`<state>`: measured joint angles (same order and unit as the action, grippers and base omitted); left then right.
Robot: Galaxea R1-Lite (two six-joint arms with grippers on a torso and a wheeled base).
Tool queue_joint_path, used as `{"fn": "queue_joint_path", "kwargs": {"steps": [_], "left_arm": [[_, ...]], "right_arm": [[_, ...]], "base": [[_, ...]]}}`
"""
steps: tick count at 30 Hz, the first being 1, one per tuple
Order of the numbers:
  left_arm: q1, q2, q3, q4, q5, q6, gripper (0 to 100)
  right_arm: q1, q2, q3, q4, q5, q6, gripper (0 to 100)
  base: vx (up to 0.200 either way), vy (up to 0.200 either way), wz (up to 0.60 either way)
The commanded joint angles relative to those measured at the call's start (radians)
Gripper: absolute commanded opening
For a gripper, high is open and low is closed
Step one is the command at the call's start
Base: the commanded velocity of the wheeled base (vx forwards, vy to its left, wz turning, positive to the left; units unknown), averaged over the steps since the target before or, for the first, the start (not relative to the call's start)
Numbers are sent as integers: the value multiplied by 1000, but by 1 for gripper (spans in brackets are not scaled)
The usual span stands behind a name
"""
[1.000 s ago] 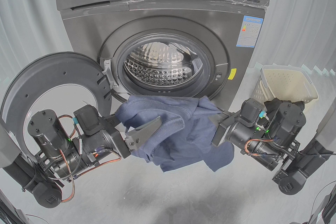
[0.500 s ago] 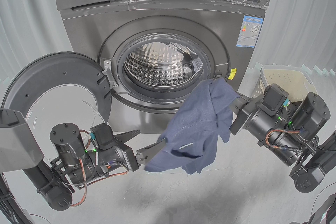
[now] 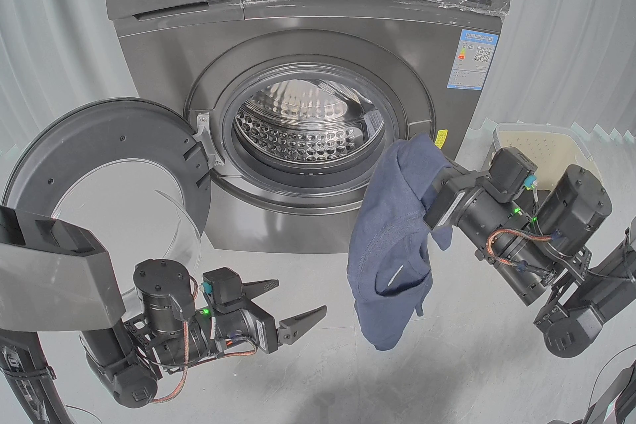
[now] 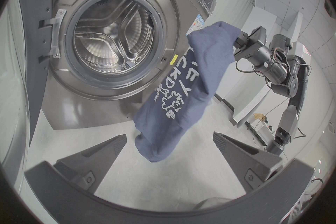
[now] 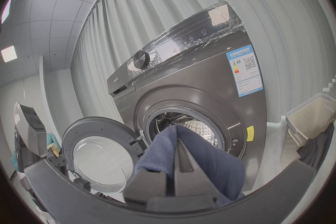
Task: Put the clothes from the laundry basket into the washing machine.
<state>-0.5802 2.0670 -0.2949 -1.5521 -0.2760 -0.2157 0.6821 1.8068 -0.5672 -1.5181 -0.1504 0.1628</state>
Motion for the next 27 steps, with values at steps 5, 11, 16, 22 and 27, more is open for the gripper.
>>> {"fn": "queue_joint_path", "kwargs": {"steps": [5,11,16,22,27], "left_arm": [[-26,7,37,0,0,7,100],[-49,19,34,0,0,15,100],[-66,13,30,0,9,15,100],[-87,33,22,0,23,15,100],[-96,73,-15,0,40,15,100]], "right_arm": [[-4,45,-46,15,-32,0,0],[-15,68,-164,125,-72,0,0],[-7,74,-235,233,-123,4,0],[-10,101,-344,354,-152,47,0],[-3,103,-410,426,-195,78,0]], "base": [[0,0,0],[0,0,0],[0,0,0],[0,0,0],[0,0,0]]}}
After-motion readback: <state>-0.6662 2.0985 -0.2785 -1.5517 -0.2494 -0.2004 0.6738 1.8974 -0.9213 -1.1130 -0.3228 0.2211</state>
